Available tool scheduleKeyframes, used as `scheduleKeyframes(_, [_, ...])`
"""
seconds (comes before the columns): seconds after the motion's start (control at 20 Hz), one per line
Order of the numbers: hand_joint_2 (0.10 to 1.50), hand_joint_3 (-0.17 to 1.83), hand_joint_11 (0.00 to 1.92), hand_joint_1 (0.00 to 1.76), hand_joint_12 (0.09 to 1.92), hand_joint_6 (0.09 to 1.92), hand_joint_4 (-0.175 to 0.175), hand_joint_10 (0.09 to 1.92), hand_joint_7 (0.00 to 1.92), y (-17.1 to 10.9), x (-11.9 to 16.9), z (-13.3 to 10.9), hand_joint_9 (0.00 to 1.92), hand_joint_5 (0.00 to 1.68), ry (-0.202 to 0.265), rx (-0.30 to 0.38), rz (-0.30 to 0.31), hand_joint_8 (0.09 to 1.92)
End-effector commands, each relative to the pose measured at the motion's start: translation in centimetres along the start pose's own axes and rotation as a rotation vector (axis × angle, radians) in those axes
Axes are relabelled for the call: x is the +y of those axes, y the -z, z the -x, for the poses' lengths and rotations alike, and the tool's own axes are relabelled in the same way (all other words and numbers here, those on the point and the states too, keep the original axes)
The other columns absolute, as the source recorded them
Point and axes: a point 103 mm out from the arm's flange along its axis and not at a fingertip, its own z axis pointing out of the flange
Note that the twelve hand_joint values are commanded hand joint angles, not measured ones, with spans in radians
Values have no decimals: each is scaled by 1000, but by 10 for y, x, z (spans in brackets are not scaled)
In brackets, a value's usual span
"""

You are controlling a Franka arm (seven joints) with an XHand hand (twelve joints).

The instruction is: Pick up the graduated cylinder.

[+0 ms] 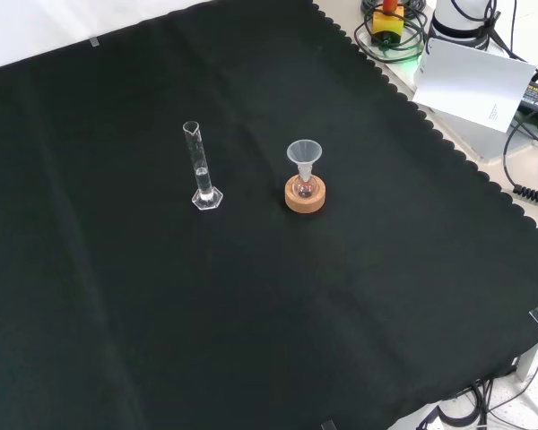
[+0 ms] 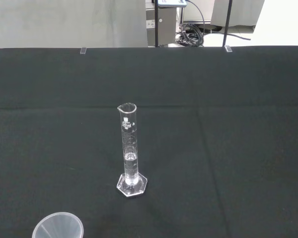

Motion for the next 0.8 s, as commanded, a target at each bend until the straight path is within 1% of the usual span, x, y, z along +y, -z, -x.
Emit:
scheduleKeyframes(0.05, [1143,564,86,78,1314,169,-6,642,0,-1,1,0,186,109,0,-11,8,456])
scheduleKeyframes(0.15, [1221,433,59,44,1358,87,-6,644,0,-2,3,0,178,145,0,-8,6,436])
scheduleKeyframes(0.25, [1250,382,53,36,1368,87,-6,644,0,-3,5,0,177,158,-2,-10,7,433])
scheduleKeyframes(0.55, [1262,360,52,37,1371,87,-7,644,0,-12,17,3,177,165,-19,-5,-4,433])
scheduleKeyframes(0.8, [1266,345,54,44,1373,87,-8,646,2,-41,34,12,183,170,-30,4,-24,443])
